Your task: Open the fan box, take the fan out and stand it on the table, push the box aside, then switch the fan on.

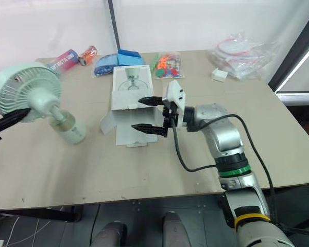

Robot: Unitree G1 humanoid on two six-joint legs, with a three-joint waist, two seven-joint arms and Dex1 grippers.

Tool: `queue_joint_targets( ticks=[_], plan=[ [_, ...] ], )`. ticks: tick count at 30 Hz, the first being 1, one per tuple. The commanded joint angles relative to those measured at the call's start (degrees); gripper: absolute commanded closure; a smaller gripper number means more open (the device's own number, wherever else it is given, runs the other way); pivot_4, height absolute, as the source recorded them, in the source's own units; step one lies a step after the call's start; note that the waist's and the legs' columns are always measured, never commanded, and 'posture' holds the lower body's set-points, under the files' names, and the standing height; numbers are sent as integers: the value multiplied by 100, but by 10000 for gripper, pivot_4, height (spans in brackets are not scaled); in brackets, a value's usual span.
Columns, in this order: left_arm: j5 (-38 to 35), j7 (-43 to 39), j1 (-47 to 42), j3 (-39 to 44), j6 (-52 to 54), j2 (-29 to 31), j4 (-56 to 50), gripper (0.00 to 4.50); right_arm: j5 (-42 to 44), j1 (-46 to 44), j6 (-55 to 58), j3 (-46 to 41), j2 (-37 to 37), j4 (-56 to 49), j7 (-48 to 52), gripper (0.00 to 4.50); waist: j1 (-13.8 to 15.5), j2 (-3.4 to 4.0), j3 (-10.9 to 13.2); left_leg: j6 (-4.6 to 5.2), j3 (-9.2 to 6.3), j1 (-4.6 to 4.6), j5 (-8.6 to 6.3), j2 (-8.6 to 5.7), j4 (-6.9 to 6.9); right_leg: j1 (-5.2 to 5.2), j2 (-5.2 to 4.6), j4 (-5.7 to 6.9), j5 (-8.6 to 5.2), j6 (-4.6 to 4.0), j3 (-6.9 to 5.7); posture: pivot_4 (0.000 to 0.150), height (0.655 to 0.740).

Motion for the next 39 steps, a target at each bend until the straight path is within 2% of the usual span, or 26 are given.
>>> queue_joint_targets(
  ticks=[1,10,18,29,30,32,33,35,39],
  plan=[
    [126,-9,-164,628,12,7,160,25985,175,-178,35,-68,94,-113,18,0,-2,0,0,-1,0,-5,0,0,0,-5,0,0,0,0,0,1500,7400],
    [539,36,-414,927,232,113,854,25985,64,-189,-27,61,205,-3,81,0,-16,-3,-1,-25,0,-20,8,1,0,-23,0,10,4,-5,0,1500,7400],
    [925,74,-403,653,662,111,927,25985,33,-117,-26,138,218,0,72,0,-109,-5,-1,-29,0,-20,8,2,-1,-25,0,11,4,-5,0,1500,7400],
    [1133,124,-915,361,1046,77,1169,25985,-56,-1,-11,208,126,-65,63,0,-114,-12,-3,-33,2,-20,9,2,-1,-34,0,24,3,-7,0,1500,7400],
    [1193,142,-930,331,1012,59,1178,15961,-80,6,-14,222,121,-62,57,0,-114,-14,-3,-33,2,-20,9,2,-1,-34,0,25,3,-7,0,1500,7400],
    [1232,124,-946,305,1023,40,1185,11270,-104,14,-16,237,117,-59,54,0,-114,-13,-3,-33,2,-20,9,2,-1,-34,0,26,3,-7,0,1500,7400],
    [1237,102,-955,308,1040,31,1188,6759,-102,17,-13,241,117,-62,61,0,-114,-13,-3,-33,3,-19,9,2,-1,-33,0,26,3,-7,0,1500,7400],
    [1227,83,-945,340,1104,19,1162,804,-92,29,-10,236,106,-72,81,0,-114,-13,-3,-34,4,-19,9,2,-1,-34,0,28,3,-7,0,1500,7400],
    [1247,99,-903,427,1077,-8,1161,204,-118,24,-49,251,103,-29,108,0,-114,-13,-3,-34,3,-19,9,2,-1,-34,0,29,3,-7,0,1500,7400]
  ],
)
